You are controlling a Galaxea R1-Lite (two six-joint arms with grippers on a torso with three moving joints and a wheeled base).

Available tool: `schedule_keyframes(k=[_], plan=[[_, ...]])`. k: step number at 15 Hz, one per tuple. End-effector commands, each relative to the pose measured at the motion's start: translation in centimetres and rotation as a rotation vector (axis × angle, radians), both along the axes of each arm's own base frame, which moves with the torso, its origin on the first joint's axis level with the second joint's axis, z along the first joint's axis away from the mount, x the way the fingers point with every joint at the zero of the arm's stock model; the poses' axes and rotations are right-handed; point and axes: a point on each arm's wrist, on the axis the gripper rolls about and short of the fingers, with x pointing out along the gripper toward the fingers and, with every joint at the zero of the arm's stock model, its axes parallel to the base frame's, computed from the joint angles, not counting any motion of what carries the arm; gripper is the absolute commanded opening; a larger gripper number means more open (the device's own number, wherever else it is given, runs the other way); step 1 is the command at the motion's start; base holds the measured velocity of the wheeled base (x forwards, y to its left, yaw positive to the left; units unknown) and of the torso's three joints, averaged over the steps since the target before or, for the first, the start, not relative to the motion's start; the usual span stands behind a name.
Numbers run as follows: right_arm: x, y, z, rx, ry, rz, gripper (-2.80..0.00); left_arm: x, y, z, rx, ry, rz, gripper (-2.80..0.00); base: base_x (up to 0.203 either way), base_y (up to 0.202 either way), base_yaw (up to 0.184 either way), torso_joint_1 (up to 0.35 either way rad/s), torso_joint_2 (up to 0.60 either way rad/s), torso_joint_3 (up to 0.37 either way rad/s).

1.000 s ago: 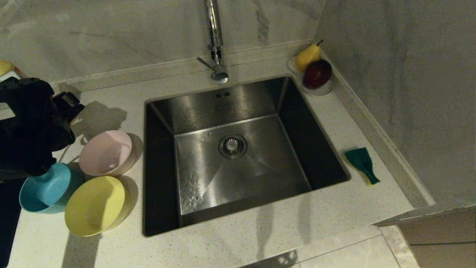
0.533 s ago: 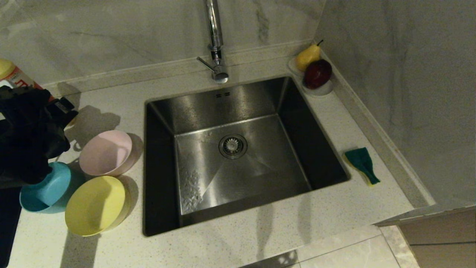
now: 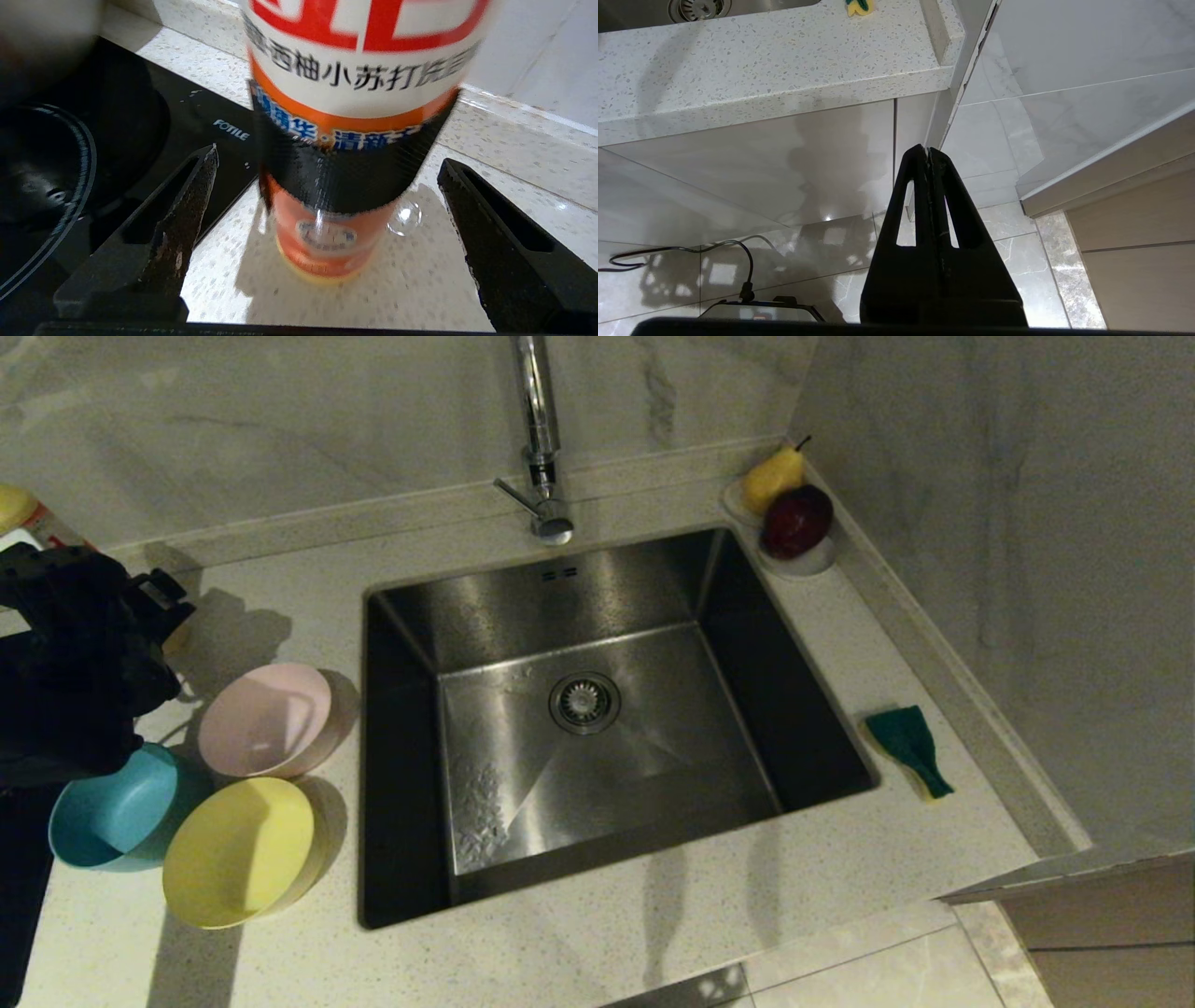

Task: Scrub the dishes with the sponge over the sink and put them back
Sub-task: Grab the dish soap

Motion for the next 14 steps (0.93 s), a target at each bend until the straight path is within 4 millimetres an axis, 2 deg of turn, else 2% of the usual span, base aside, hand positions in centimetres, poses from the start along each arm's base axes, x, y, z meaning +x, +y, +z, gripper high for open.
schedule_keyframes(k=[1,4,9,14], plan=[[0.0,0.0,0.0,0.0,0.001,0.0,-2.8,1.3,0.5,-1.1,-0.003,0.008,0.005,0.0,0.0,0.0,0.0,0.0,0.0,0.0],[0.0,0.0,0.0,0.0,0.001,0.0,-2.8,2.1,0.7,-1.6,-0.002,0.012,0.006,0.0,0.0,0.0,0.0,0.0,0.0,0.0],[0.0,0.0,0.0,0.0,0.001,0.0,-2.8,3.1,1.0,-0.9,0.03,-0.012,0.005,0.0,0.0,0.0,0.0,0.0,0.0,0.0],[0.0,0.0,0.0,0.0,0.001,0.0,-2.8,3.8,1.2,-1.4,0.038,-0.004,-0.004,0.0,0.0,0.0,0.0,0.0,0.0,0.0]])
